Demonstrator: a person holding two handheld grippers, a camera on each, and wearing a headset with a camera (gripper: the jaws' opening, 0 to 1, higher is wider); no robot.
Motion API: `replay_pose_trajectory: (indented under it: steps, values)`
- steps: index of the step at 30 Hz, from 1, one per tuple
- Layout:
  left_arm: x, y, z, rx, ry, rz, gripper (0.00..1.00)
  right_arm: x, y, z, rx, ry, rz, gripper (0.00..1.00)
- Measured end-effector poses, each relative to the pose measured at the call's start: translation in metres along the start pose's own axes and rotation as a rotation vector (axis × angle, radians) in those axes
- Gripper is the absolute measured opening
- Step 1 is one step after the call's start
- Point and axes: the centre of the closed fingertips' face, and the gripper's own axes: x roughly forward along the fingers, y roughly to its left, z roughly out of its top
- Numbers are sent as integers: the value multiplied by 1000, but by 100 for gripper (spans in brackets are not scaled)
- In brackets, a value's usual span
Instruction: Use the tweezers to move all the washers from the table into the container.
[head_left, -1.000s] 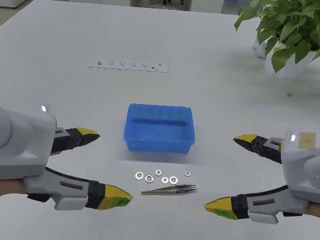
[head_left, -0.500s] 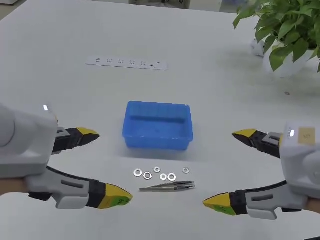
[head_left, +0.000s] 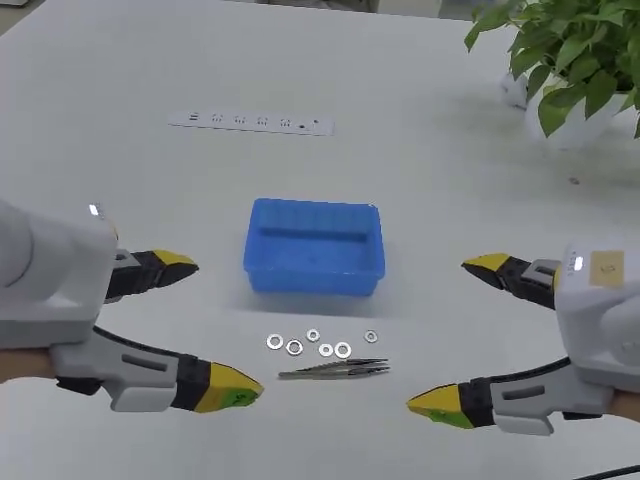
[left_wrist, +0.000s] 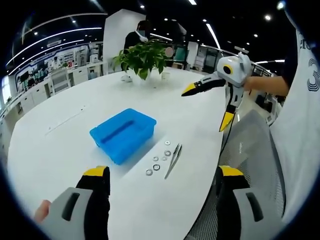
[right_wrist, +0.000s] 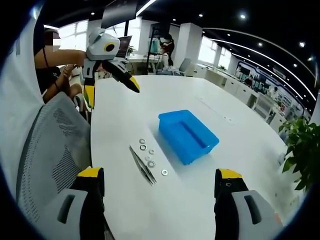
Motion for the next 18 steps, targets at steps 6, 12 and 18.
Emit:
replay_pose_trajectory:
  steps: [6,12,18]
  values:
    - [1,1,3,0,-8,5,93,3,-1,1,-8,3,6,91]
    - [5,2,4,16,16,-13,89,4,2,5,-12,-27,22,87]
    - [11,1,-2,17,29,-15,89,5,2,-3,0,-11,24,85]
